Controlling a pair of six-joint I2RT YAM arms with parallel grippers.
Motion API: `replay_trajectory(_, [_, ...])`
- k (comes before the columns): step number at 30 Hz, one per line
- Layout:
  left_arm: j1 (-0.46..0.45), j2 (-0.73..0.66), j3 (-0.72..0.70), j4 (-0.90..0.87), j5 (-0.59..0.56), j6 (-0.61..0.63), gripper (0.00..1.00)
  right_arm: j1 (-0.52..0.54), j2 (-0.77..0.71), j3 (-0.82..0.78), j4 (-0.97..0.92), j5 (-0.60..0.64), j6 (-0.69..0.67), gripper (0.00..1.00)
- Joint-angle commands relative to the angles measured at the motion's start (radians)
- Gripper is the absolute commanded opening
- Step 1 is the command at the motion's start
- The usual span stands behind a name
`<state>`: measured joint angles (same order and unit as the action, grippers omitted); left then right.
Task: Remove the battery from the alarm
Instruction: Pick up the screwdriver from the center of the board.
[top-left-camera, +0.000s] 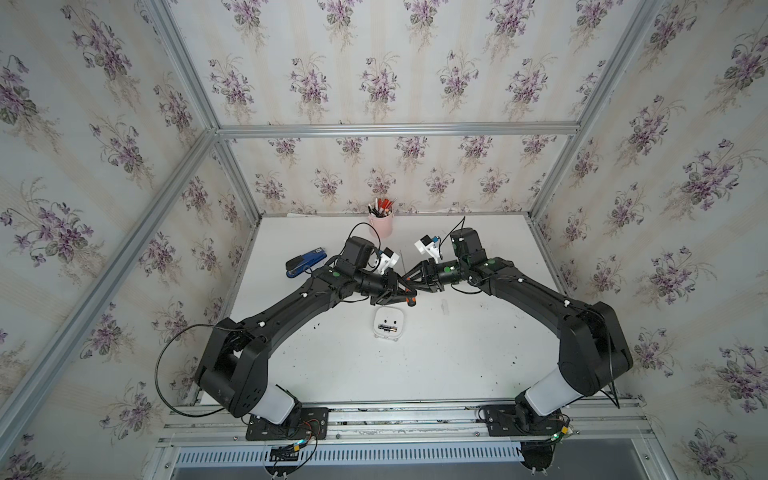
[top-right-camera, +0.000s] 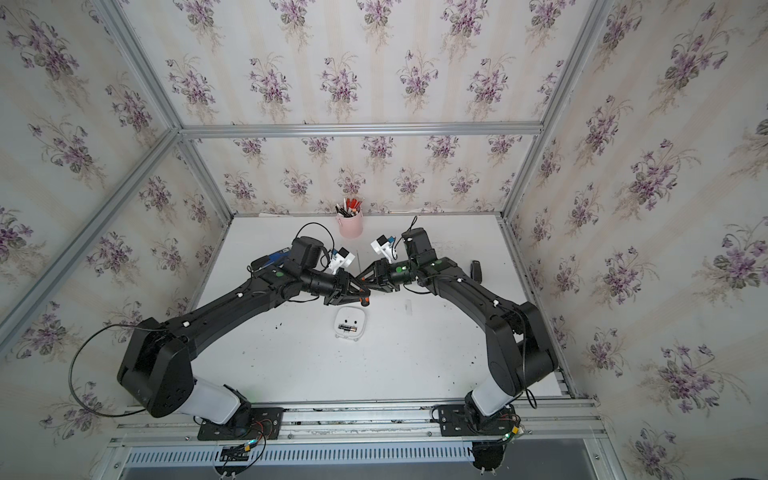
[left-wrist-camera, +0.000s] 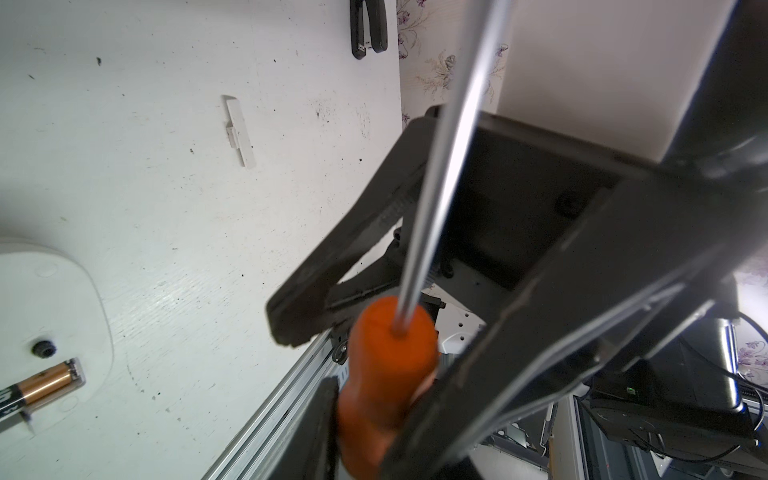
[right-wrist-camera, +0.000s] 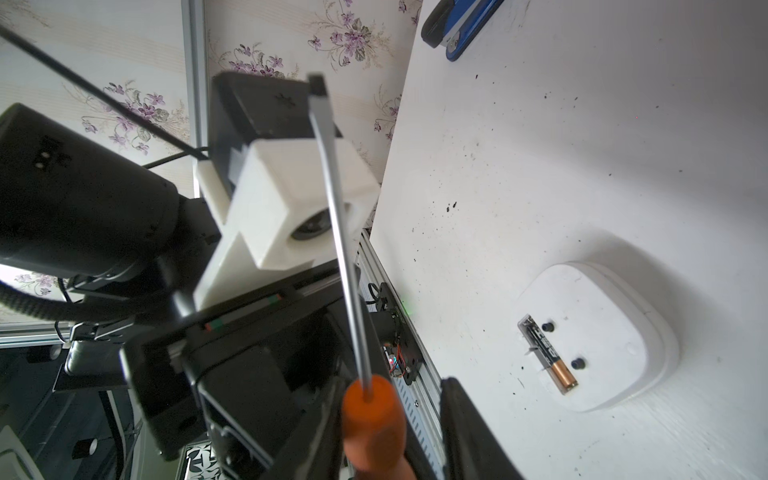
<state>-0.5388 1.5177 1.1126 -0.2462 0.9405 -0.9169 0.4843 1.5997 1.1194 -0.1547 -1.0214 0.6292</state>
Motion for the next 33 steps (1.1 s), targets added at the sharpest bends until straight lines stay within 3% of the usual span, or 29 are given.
replay_trajectory(1, [0.0,0.001,0.004,0.019,0.004,0.019,0.21,0.002,-0.007,-0.007,0.007,0.014,-0.008,0.33])
replay_trajectory(9, [0.0,0.02,0.038,-0.024,-0.007,0.047,0.22,0.003,-0.002,0.001,-0.011,0.015,-0.006,0.11])
replay_trajectory(12, [0.001,0.037,0.064,-0.044,-0.01,0.055,0.29,0.001,0.001,0.016,-0.022,0.018,-0.006,0.01])
replay_trajectory(14, [0.0,0.044,0.074,-0.048,-0.012,0.055,0.33,0.001,0.012,0.057,-0.096,0.04,-0.046,0.0])
replay_trajectory(16, [0.004,0.041,0.084,-0.061,-0.021,0.054,0.5,0.0,0.026,0.112,-0.199,0.075,-0.106,0.0])
replay_trajectory(20, [0.034,0.025,0.102,-0.098,-0.018,0.059,0.72,-0.001,0.064,0.219,-0.439,0.192,-0.249,0.0])
replay_trajectory(28, [0.147,-0.048,0.126,-0.266,-0.094,0.085,0.8,0.005,0.089,0.366,-0.766,0.437,-0.409,0.0])
replay_trajectory(33, [0.124,0.007,0.206,-0.348,-0.14,0.074,0.78,0.046,0.113,0.463,-0.927,0.574,-0.484,0.0])
